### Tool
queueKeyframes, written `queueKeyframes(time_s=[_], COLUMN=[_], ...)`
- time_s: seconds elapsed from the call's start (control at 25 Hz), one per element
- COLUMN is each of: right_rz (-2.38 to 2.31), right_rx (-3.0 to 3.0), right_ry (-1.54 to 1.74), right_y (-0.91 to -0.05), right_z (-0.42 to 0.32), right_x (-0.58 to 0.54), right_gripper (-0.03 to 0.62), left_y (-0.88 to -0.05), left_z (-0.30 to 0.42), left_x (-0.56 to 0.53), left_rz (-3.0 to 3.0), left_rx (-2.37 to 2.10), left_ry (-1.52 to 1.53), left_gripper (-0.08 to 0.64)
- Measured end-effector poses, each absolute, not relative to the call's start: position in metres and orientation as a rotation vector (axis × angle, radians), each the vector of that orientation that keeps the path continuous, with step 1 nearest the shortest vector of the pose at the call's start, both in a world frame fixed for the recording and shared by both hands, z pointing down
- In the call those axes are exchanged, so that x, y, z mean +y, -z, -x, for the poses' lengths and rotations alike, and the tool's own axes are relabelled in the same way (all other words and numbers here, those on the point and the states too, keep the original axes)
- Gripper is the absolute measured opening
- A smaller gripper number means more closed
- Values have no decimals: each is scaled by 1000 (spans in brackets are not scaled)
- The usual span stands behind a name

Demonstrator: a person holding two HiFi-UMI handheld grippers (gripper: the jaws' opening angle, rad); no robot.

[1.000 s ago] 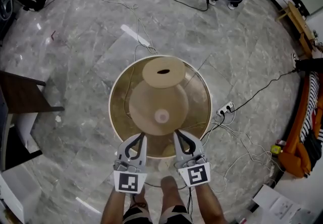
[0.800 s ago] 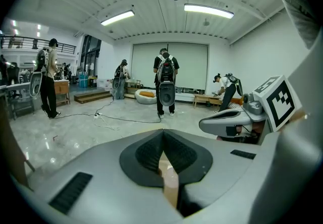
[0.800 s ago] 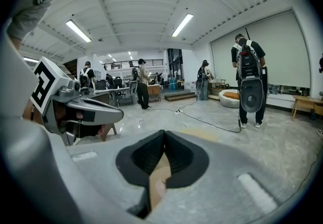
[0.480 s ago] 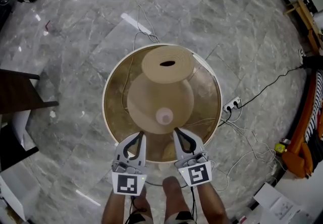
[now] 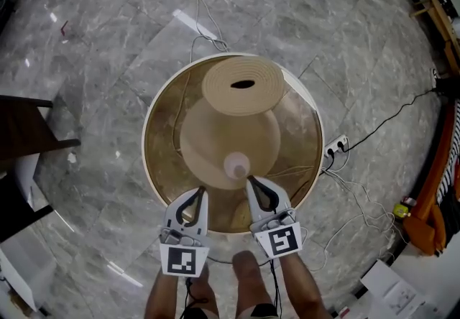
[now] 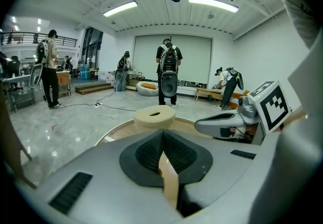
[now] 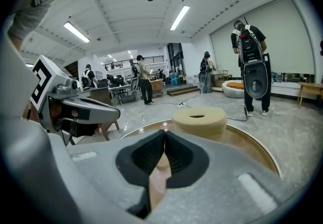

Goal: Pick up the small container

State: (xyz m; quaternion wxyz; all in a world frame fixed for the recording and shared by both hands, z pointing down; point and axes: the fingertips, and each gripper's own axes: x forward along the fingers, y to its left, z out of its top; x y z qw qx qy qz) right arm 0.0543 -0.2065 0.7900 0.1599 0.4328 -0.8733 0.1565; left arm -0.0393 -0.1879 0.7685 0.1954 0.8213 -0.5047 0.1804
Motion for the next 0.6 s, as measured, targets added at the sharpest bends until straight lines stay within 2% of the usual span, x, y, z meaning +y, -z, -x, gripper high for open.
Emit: queueKeyframes(time_s=[0.04,0.08,0.16,0.32,0.6], right_rz=[-1219,-1200,-1173,-1128,-1075], right_rx=[-2497,-2501,-2505,-2497,-2509], right_ry=[-461,-472,-470,-474,-459], right_y=[-795,-800,-809,-829,-859], right_z=[-52,-50,-46,-36,-23], right_x=[-207,-209,-213,-220,-223], right_gripper=[16,90,103,178,195], left_y=[-769,-770,-773,-782,-800], left_z=[40,40,42,48,52], left_x=[-189,-189,-190,-195,-196], left_rz=[-2306,-2303,-2288,-2272,-2257], left_rx=[-1416,-1416,-1419,-1425,-1435], left_ry=[-506,-509,-517,-534,-533], left_gripper=[17,17,17,17,17])
